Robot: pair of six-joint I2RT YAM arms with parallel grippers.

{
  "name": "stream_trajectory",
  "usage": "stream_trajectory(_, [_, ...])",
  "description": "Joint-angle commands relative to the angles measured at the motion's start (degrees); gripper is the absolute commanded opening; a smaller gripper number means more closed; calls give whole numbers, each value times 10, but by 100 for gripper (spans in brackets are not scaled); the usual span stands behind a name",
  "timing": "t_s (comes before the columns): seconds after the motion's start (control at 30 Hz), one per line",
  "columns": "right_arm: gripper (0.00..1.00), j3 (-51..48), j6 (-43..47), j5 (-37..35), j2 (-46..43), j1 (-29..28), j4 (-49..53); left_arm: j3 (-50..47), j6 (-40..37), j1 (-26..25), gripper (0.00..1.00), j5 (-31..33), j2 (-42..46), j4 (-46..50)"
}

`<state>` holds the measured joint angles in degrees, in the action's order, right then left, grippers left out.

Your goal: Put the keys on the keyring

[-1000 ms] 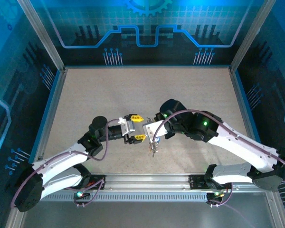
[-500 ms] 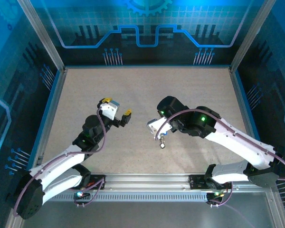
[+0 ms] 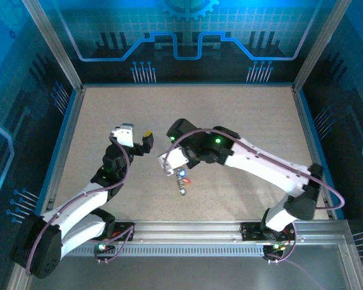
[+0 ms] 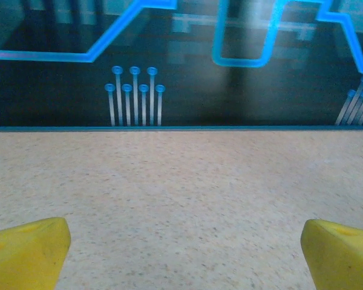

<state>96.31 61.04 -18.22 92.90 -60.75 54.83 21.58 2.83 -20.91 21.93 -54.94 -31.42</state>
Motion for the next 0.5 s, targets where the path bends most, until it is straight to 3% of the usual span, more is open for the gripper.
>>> stream_trajectory(0.0, [0, 15, -74, 97, 18, -4, -42, -2, 11, 18, 99, 18, 14, -6])
stream_trajectory(0.17, [0, -4, -114, 150, 46, 7, -83, -3, 0, 26, 99, 19, 17, 0])
stream_trajectory(0.47, [0, -77, -108, 122, 42, 29, -87, -2, 21, 26, 99, -10, 1, 4])
